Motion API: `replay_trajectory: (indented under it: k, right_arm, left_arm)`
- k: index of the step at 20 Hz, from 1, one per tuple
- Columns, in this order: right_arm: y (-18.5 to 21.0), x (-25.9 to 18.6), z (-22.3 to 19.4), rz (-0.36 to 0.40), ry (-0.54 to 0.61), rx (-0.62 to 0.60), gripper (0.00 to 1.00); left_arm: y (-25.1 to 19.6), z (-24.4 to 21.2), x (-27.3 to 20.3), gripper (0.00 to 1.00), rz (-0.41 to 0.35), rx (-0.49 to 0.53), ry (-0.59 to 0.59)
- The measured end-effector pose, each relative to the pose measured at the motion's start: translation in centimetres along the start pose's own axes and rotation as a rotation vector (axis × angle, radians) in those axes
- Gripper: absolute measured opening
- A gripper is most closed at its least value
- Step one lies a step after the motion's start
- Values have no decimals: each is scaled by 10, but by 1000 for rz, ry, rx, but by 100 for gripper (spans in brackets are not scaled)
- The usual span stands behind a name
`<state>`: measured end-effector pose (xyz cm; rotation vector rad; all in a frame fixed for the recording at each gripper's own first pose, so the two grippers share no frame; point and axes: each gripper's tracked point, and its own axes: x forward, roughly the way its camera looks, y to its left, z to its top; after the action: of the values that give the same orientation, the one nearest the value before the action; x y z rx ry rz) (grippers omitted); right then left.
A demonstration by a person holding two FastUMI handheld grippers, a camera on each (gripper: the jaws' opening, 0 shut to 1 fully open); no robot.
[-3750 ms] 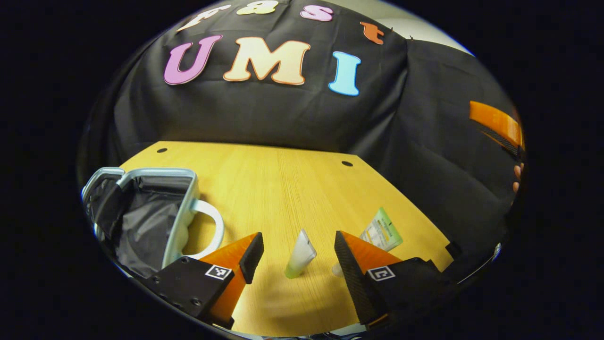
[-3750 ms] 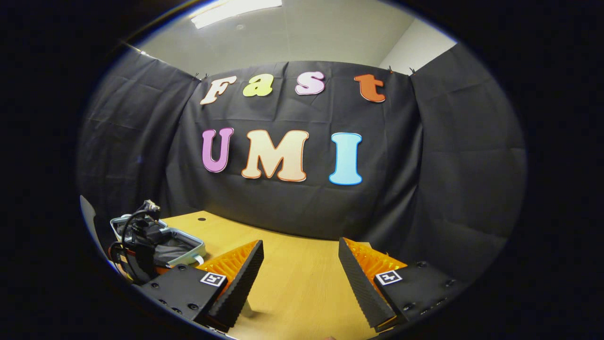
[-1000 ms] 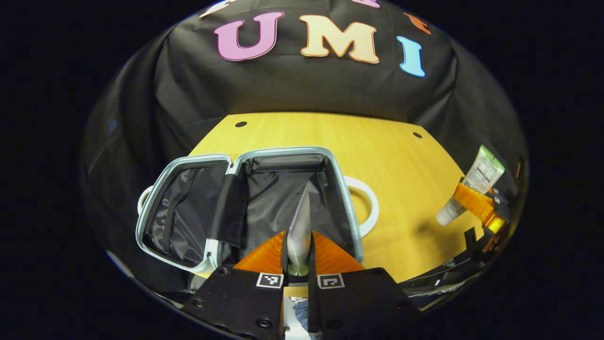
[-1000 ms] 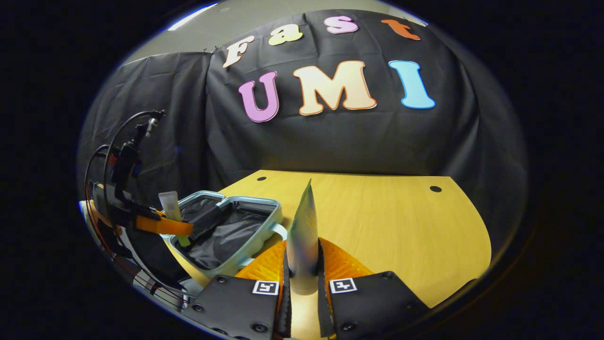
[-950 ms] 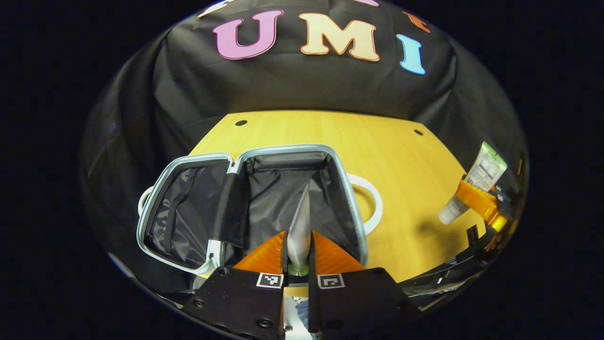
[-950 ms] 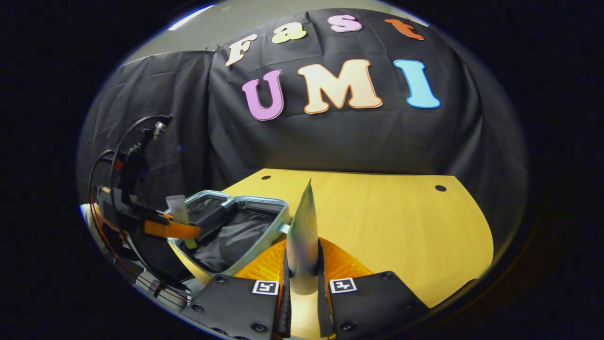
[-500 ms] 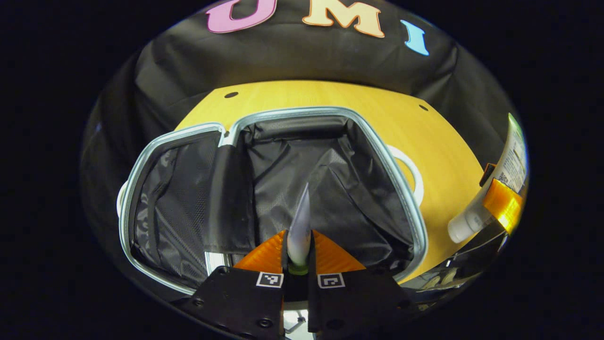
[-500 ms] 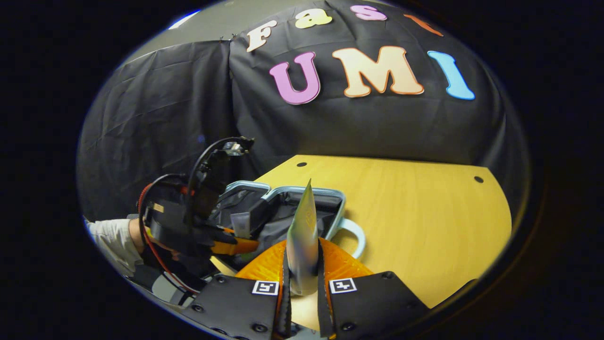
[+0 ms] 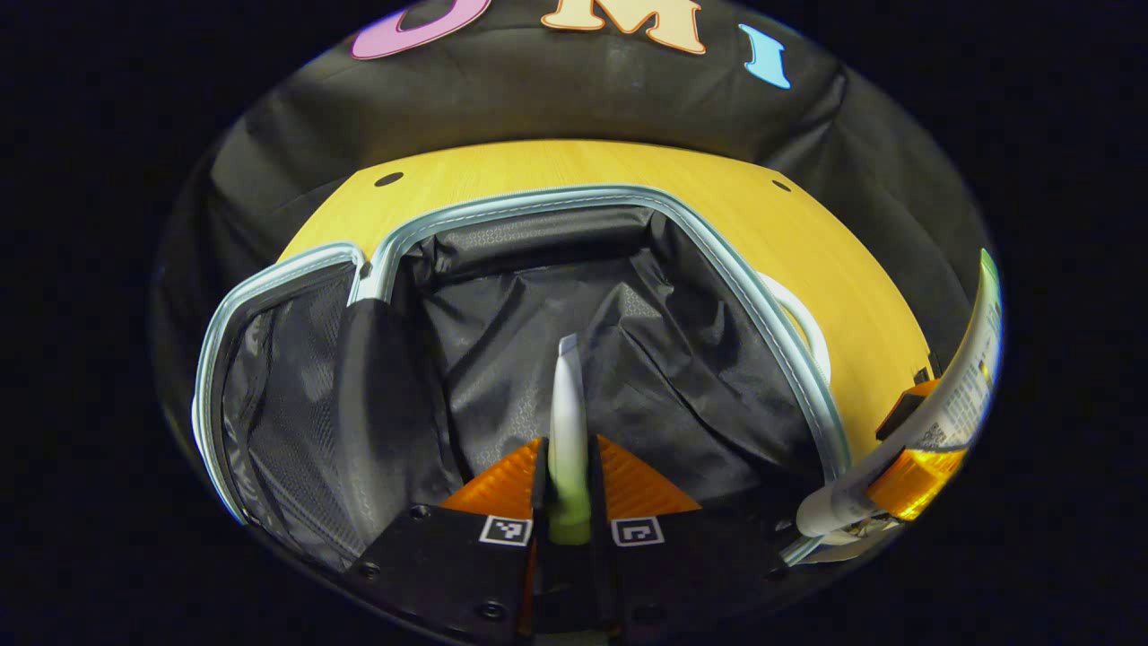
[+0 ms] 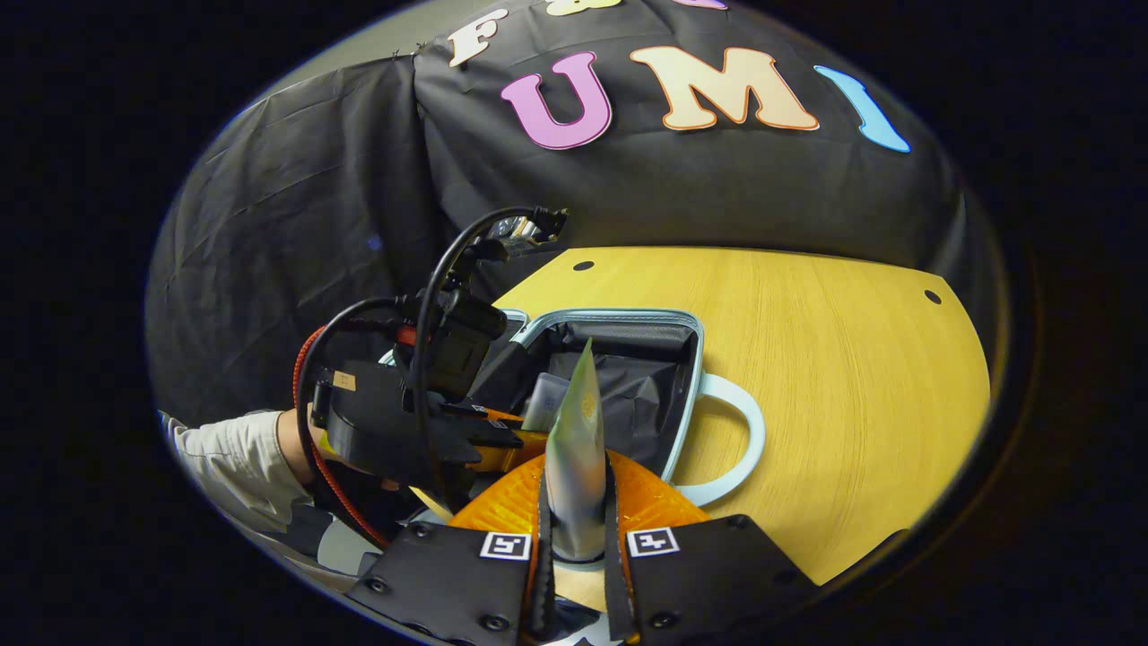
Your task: First open the suitcase, pack the skin care products into it, and then close the suitcase.
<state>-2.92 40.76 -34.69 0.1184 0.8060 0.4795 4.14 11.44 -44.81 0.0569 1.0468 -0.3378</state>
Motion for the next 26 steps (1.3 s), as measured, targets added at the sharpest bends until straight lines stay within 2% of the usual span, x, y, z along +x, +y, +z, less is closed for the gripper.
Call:
replay_trajectory:
  k: [1,4,5,7,8,11,13,14,15,16,18,22,24,25,26]
  right_arm:
    - [1,5,0,-6,3,7,24]
    - [4,21,-6,-19,35,30,24]
    - [5,27,-10,-27,50,36,25]
    - [7,38,-19,-39,87,42,20]
    - [8,43,-22,-46,101,42,25]
    - [6,56,-30,-82,134,31,24]
    - [5,62,-34,-98,147,30,28]
    - [5,63,-31,-104,141,30,24]
    - [5,66,-27,-99,125,35,29]
    - [7,68,-20,-90,104,42,29]
    - [11,68,-4,-75,57,50,39]
    - [8,56,33,-77,-70,31,100]
    - [7,47,51,-73,-128,18,98]
    - [2,39,57,-83,-152,5,92]
    - [-4,31,64,-98,-173,-11,98]
  left_arm:
    - [-3,5,-2,20,-18,4,-13]
    - [-1,24,-16,81,-46,18,-84]
    - [1,31,-23,86,-48,11,-108]
    - [12,46,-37,81,-35,-15,-171]
    - [17,53,-45,82,-38,-26,-196]
    - [43,66,-65,83,-3,-49,-249]
    - [65,68,-75,86,36,-69,-266]
    - [77,67,-80,83,58,-82,-271]
    - [88,65,-85,84,75,-94,-273]
    - [101,63,-91,88,102,-104,-277]
    - [128,55,-101,90,151,-129,-288]
    - [183,43,-129,92,242,-205,-304]
    - [212,38,-139,92,297,-238,-308]
    - [227,35,-143,92,322,-253,-310]
    - [241,32,-150,92,345,-265,-315]
